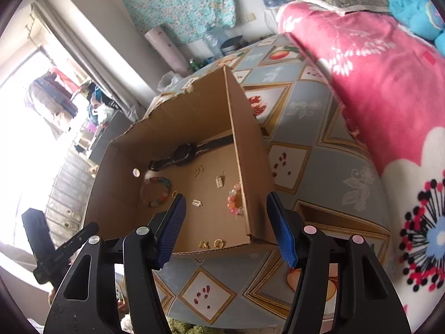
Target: Organize jewelry
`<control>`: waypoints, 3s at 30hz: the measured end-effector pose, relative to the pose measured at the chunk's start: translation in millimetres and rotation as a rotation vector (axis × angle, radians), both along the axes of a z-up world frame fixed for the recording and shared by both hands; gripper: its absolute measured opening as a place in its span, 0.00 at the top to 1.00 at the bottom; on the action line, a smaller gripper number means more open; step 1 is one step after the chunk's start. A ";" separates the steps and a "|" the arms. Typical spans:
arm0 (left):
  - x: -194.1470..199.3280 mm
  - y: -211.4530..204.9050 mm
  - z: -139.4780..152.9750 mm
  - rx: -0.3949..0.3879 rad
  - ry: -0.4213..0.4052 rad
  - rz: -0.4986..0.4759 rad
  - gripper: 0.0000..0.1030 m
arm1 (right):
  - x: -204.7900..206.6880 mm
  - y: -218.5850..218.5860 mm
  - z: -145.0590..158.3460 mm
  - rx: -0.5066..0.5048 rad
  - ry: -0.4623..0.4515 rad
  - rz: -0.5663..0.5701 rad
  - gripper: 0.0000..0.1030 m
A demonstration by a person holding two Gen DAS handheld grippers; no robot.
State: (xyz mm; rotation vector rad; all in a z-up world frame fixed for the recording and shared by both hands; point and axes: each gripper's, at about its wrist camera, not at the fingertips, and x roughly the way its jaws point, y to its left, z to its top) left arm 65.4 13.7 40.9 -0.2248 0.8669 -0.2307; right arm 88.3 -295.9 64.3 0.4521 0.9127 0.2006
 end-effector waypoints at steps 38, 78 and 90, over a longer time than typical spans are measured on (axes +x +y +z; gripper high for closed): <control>-42.8 -61.1 25.6 0.273 -0.008 0.175 0.05 | -71.8 81.8 38.2 -0.426 -0.116 0.053 0.08; -33.7 -75.2 -0.6 0.299 0.136 0.125 0.05 | -50.6 79.8 13.2 -0.399 0.005 0.082 0.08; -37.0 -75.6 0.7 0.294 0.132 0.120 0.05 | -51.0 86.8 15.1 -0.405 -0.001 0.096 0.08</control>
